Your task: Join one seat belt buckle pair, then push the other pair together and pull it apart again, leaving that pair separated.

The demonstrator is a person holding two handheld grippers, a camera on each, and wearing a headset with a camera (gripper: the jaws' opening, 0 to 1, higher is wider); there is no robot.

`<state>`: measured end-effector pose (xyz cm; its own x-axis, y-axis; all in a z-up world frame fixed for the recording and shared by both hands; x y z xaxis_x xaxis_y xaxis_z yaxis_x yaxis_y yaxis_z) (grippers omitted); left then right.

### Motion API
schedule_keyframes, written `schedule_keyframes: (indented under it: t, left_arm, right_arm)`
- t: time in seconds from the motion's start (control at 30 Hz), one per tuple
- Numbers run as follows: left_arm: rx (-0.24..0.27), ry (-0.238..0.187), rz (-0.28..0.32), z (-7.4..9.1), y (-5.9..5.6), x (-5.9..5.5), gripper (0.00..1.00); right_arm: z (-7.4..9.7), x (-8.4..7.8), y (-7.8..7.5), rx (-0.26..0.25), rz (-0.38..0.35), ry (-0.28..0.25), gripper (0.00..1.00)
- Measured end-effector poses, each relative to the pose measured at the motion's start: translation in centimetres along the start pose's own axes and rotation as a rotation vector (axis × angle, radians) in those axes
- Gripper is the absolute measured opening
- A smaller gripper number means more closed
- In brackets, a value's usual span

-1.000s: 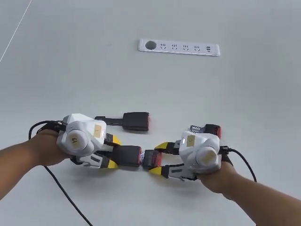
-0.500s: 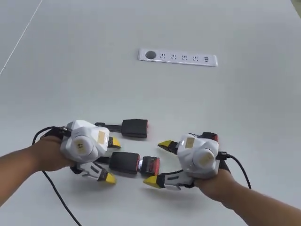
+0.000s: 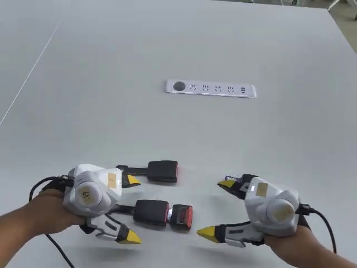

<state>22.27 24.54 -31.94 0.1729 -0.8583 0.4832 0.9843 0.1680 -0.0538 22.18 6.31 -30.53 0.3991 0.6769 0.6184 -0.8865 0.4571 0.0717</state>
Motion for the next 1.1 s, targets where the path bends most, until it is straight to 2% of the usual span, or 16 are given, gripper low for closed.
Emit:
schedule_keyframes:
  t: [0.03,0.1,0.17,0.23,0.37,0.5,0.6,0.73,0.83,0.93,1.1]
  left_arm:
    - [0.009,-0.011,-0.004,0.3,0.2,0.3,0.79]
    - [0.022,-0.043,0.014,0.9,0.7,1.2,0.79]
    - [0.049,-0.107,0.027,1.6,1.6,2.7,0.79]
    - [0.052,-0.113,0.031,2.1,2.0,3.3,0.79]
    - [0.065,-0.113,0.004,2.2,3.1,4.5,0.79]
    - [0.08,-0.089,-0.012,1.8,4.5,5.0,0.79]
    - [0.088,-0.091,-0.009,1.5,5.9,5.6,0.78]
    - [0.078,-0.061,-0.044,1.0,6.3,6.2,0.78]
    - [0.057,-0.029,-0.047,0.4,6.7,6.1,0.78]
    - [0.04,0.005,-0.043,-0.5,7.2,5.7,0.77]
    - [0.015,0.054,-0.038,-1.7,7.9,5.1,0.75]
  right_arm:
    - [0.5,-0.2,-0.6,-0.009,-0.024,-0.016,0.75]
    - [1.2,-0.7,-1.5,-0.022,-0.049,-0.016,0.75]
    - [1.9,-1.3,-2.7,-0.053,-0.053,-0.014,0.75]
    - [2.4,-1.9,-3.5,-0.055,-0.058,-0.004,0.76]
    - [3.3,-2.7,-5.1,-0.06,-0.065,0.001,0.76]
    - [3.9,-3.1,-6.9,-0.058,-0.073,0.014,0.75]
    - [4.2,-2.9,-8.0,-0.044,-0.065,0.011,0.76]
    - [4.2,-2.9,-8.9,-0.015,-0.044,0.022,0.76]
    - [3.9,-3.2,-9.2,0.013,-0.036,0.042,0.75]
    - [3.1,-4.4,-9.8,0.032,-0.021,0.09,0.75]
    - [2.2,-5.1,-9.8,0.063,-0.017,0.124,0.74]
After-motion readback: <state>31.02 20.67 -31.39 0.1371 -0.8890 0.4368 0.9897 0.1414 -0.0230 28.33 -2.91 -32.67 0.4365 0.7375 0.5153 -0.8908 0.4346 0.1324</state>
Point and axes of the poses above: the centre of the closed fingertips' face, and the gripper's own axes: z roughly backward along the fingers, y roughly to its left, x roughly out of its top, the point moved 3 cm from there along z, roughly backward along the fingers, and after that the axes turned 13 degrees about y, right-handed, at the moved point
